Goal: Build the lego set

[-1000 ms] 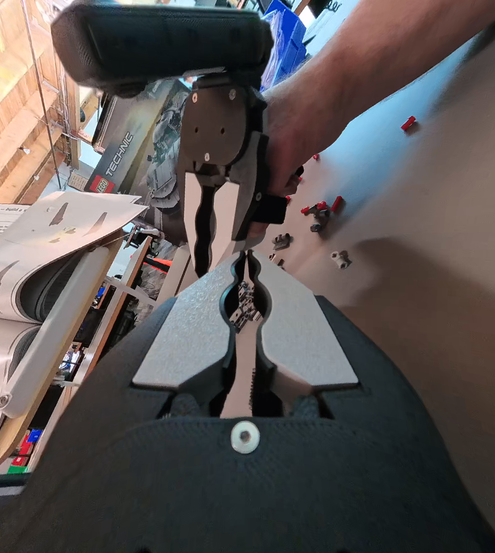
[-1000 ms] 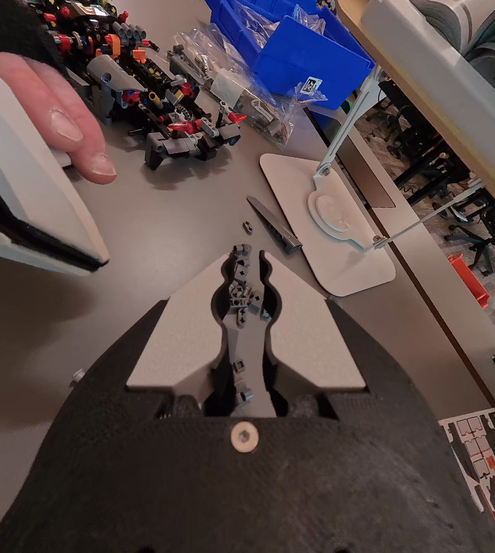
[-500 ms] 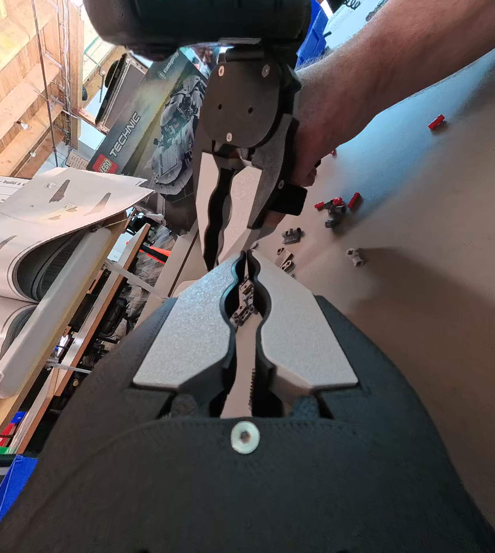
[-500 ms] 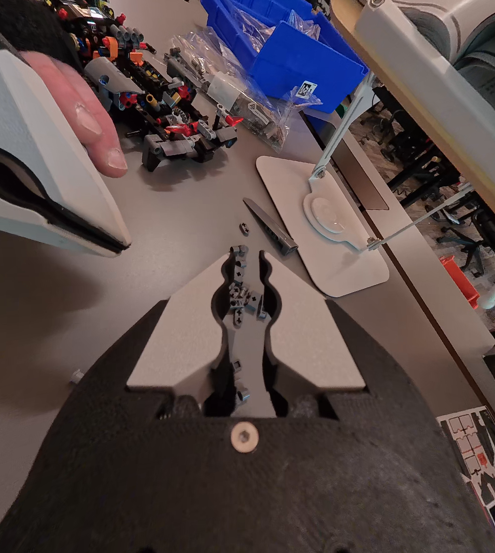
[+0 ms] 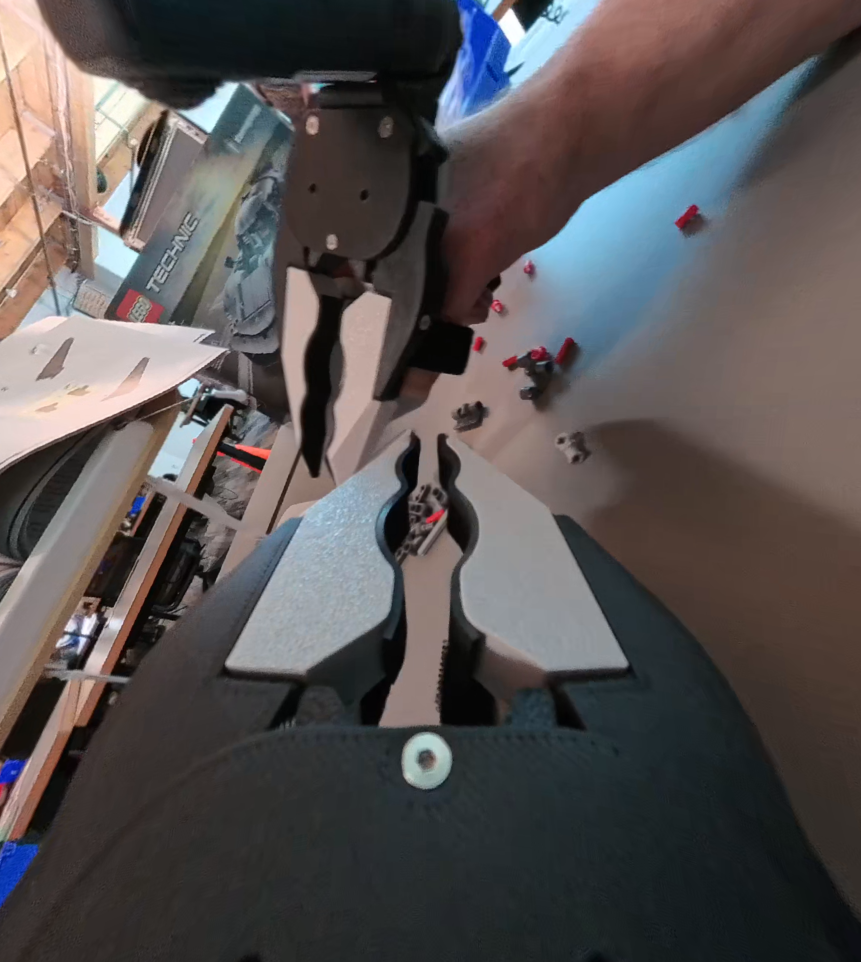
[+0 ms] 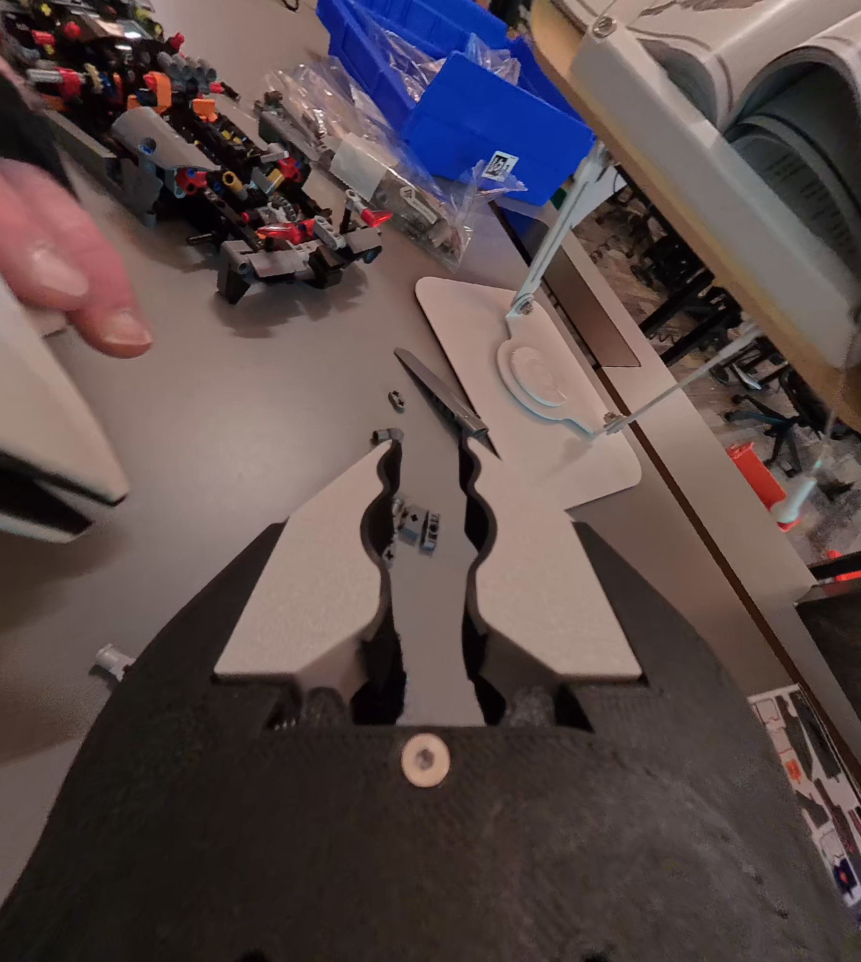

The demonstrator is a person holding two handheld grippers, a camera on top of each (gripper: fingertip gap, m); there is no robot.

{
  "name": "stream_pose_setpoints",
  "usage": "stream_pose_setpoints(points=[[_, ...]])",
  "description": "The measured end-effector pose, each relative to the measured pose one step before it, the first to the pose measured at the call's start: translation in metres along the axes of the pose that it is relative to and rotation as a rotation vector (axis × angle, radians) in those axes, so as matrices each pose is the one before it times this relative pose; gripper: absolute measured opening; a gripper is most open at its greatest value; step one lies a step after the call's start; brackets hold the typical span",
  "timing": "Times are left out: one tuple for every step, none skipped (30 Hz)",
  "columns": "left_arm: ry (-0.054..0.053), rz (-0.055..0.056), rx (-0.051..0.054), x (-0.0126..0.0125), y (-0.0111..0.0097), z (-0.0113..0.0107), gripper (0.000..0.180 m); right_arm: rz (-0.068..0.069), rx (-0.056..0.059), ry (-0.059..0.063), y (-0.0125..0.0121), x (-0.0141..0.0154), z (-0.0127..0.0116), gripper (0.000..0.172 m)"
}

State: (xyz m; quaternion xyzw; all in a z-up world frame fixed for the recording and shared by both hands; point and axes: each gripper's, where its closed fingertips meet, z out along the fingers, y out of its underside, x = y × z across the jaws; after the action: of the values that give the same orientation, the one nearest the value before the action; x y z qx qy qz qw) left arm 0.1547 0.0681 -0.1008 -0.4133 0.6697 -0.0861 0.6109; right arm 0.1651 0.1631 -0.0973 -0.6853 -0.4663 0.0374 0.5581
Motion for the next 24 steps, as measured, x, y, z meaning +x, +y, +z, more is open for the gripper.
stream_pose_setpoints(points=[[0.0031,0.0132,-0.0001,0.00297,-0.00157,-0.00002,0.006,0.0048,0.0041,0.0095,-0.0005,0.00339,-0.00168,0.021],[0.0014,0.0121,0.0068,0.00228,-0.00259,-0.00039,0.007,0.0037,0.0035,0.0076,-0.00052,0.00326,-0.00173,0.022],[0.0024,0.0059,0.0063,0.00175,-0.00249,-0.0005,0.007,0.0017,0.0015,0.0122,-0.00043,0.00402,-0.00208,0.023],[-0.001,0.001,0.0026,0.00088,-0.00176,-0.00025,0.007,-0.0011,0.0016,0.0146,-0.00086,0.00443,-0.00243,0.023],[0.0019,0.0012,0.0011,0.001,-0.00137,-0.00035,0.007,-0.0069,0.002,0.0146,-0.0014,0.00471,-0.00324,0.023],[0.0023,0.0027,0.0012,0.00128,-0.00102,-0.00019,0.006,-0.0086,0.0107,0.0234,-0.00339,0.00619,-0.00484,0.023],[0.0037,0.0057,-0.0011,0.00161,-0.00017,0.00011,0.006,-0.0031,0.0257,0.0245,-0.00645,0.00701,-0.00693,0.021],[-0.0018,0.0077,-0.0041,0.00091,0.00074,0.00046,0.006,0.0013,0.0285,0.0213,-0.00779,0.00734,-0.00787,0.021],[-0.0024,0.0063,-0.0019,0.00051,0.00058,0.00039,0.005,-0.0071,0.0156,0.0334,-0.00652,0.00983,-0.00807,0.021],[0.0024,-0.0001,-0.0016,0.00121,0.00051,0.00054,0.005,-0.0163,0.0016,0.0505,-0.00412,0.01293,-0.0086,0.021],[0.0064,-0.0016,-0.002,0.0018,0.00047,0.00057,0.005,-0.0114,-0.0072,0.0463,-0.00204,0.01343,-0.00881,0.02],[0.0012,0.0033,-0.0017,0.00108,0.00029,0.00063,0.005,0.0015,-0.0115,0.0358,-0.00056,0.01271,-0.0091,0.02],[0.0002,0.0085,-0.003,0.00109,0.00017,0.00037,0.005,0.0144,-0.0124,0.0346,0.00043,0.01291,-0.00972,0.021],[0.0034,0.0101,-0.0024,0.00164,0.0002,0.00025,0.004,0.0252,-0.0157,0.0223,0.0017,0.0112,-0.01027,0.023],[0.0027,0.0099,-0.002,0.00155,0.00018,0.00019,0.004,0.027,-0.0182,0.0075,0.00285,0.00837,-0.0104,0.024],[0.0001,0.0096,-0.0027,0.00085,0.00032,-0.00004,0.003,0.0213,-0.0184,0.0069,0.00436,0.00708,-0.01095,0.026],[0.0036,0.007,-0.0024,0.00126,0.00037,0.00016,0.002,0.0148,-0.0193,0.0097,0.00572,0.00653,-0.01092,0.026],[0.0027,0.0023,-0.0021,0.00093,0.00042,0.00047,0.002,0.0113,-0.0246,0.0,0.00755,0.00427,-0.01015,0.025],[0.0012,0.0004,-0.002,0.00027,0.00035,0.00046,0.002,0.0095,-0.0307,-0.0083,0.00918,0.00215,-0.00907,0.025],[0.0037,-0.0017,-0.0015,0.0006,0.00012,0.00053,0.002,0.0083,-0.029,-0.0022,0.00958,0.00215,-0.0081,0.025],[0.0055,-0.0039,0.0008,0.00074,-0.00053,0.00063,0.002,0.0068,-0.028,-0.0041,0.00983,0.00102,-0.00667,0.025],[0.0081,-0.0023,0.0026,0.00152,-0.00114,0.00067,0.002,0.0053,-0.0339,-0.0121,0.01069,-0.0009,-0.00549,0.026],[0.0109,0.0019,0.0044,0.00228,-0.00176,0.00072,0.002,0.0025,-0.0346,-0.0063,0.01053,-0.00062,-0.00486,0.027],[0.0113,0.0056,0.0047,0.00291,-0.0019,0.00071,0.002,-0.0023,-0.0273,0.0057,0.00915,0.0006,-0.0044,0.028]])
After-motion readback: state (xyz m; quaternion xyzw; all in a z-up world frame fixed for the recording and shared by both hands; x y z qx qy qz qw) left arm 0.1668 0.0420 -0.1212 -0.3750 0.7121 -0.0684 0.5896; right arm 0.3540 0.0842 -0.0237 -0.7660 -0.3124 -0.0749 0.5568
